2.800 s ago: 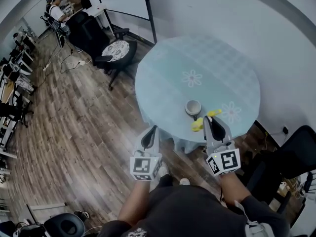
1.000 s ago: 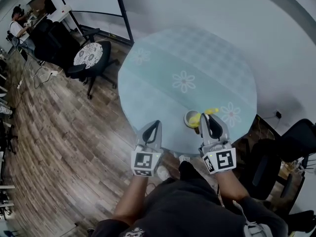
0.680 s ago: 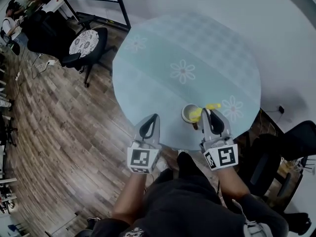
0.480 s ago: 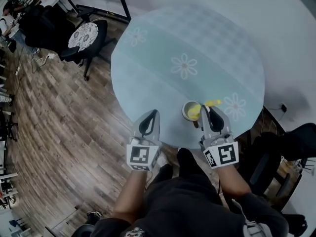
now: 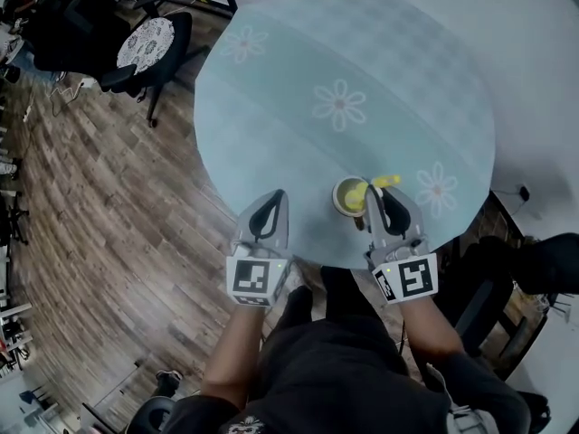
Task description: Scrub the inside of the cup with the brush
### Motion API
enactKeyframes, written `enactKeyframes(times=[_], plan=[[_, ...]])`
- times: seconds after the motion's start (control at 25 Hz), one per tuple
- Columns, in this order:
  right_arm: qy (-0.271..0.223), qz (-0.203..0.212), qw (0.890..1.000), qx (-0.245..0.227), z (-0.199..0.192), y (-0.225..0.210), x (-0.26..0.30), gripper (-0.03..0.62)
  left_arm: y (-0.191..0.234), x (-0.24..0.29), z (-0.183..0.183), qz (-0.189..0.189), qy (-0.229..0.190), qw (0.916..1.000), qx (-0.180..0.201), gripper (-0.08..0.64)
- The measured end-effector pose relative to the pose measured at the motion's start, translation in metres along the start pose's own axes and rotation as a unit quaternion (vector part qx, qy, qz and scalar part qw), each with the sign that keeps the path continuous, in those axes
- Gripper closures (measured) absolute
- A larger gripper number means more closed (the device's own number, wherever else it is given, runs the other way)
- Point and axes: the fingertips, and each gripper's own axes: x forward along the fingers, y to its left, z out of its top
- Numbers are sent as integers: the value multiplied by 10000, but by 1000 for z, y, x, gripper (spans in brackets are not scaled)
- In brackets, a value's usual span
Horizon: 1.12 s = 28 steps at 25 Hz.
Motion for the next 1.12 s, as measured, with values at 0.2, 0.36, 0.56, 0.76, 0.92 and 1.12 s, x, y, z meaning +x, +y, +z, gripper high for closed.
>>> enactKeyframes(times=[0.2,0.36,0.56,0.76,0.92,1.12], plan=[[178,72,9997,-115,-11,-5,8,554,5,11,-9,-1,53,10000,-1,561],[327,17,9994,-97,-22,-8,13,554,6,18,-12,-17,16,10000,-54,561],[497,-33,9987,-135,-34,-5,15,554,5,24,-22,-69,98,9999,-80,562],[616,-32,9981,-88,-40,2,16,554,5,26,-23,-137,71,9998,-103,561],[646,-14,9979,-29,-45,5,17,554,3,29,-27,-188,95,9997,-101,561],[617,20,9981,47,-45,11,20,554,2,25,-32,-201,148,9996,-118,563]])
